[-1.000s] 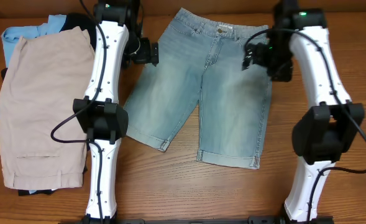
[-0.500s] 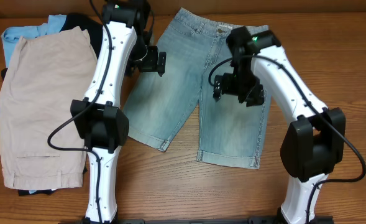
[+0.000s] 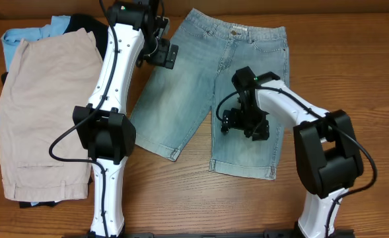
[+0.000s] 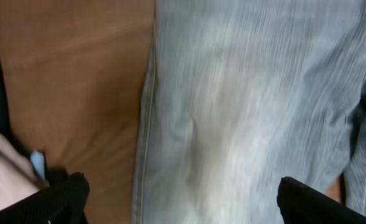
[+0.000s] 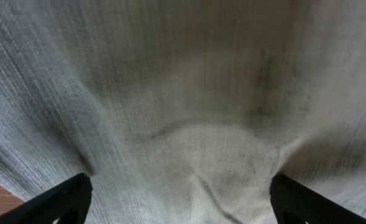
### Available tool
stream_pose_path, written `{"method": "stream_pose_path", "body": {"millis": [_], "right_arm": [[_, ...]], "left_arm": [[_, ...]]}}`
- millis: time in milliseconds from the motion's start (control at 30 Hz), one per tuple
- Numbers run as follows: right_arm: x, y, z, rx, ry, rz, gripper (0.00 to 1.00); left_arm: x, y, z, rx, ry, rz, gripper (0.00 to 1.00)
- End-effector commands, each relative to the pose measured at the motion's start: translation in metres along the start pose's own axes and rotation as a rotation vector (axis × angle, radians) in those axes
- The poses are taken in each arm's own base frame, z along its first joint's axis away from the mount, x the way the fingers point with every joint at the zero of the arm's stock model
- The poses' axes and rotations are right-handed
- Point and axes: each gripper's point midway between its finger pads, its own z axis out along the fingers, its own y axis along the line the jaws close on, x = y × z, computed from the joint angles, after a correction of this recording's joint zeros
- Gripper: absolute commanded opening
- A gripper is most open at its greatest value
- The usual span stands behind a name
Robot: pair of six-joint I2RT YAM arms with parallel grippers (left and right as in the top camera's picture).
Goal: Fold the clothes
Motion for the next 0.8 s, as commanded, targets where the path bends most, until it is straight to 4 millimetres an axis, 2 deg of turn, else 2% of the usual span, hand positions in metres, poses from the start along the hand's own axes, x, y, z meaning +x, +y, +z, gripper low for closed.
{"method": "stream_pose_path", "body": {"millis": [0, 133, 233, 367, 500, 667, 767], "right_arm": [[0.013, -0.03, 0.019, 0.031, 0.054, 0.091, 0.95], [0.015, -0.063, 0.03, 0.032, 0.085, 0.212, 0.95], [0.011, -0.087, 0.03, 0.021, 0.096, 0.303, 0.95], [-0.004, -0.12, 0.025, -0.016, 0.072, 0.409, 0.95], [-0.021, -0.154, 0.02, -0.052, 0.028, 0.502, 0.95], [-0.039, -0.195, 0.009, -0.12, -0.033, 0.617, 0.96], [-0.052, -0.213, -0.006, -0.172, -0.071, 0.634, 1.0]], "left_arm": [[-0.018, 0.003, -0.012, -0.006, -0.086, 0.041, 1.0], [-0.03, 0.003, -0.013, -0.006, -0.135, 0.045, 1.0], [-0.036, 0.002, -0.014, -0.006, -0.158, 0.047, 1.0], [-0.047, 0.0, -0.016, 0.006, -0.203, 0.051, 1.0], [-0.062, -0.017, -0.015, 0.094, -0.267, 0.109, 1.0], [-0.09, -0.029, 0.005, 0.111, -0.365, 0.178, 1.0], [-0.108, -0.035, 0.018, 0.11, -0.425, 0.196, 1.0]]}}
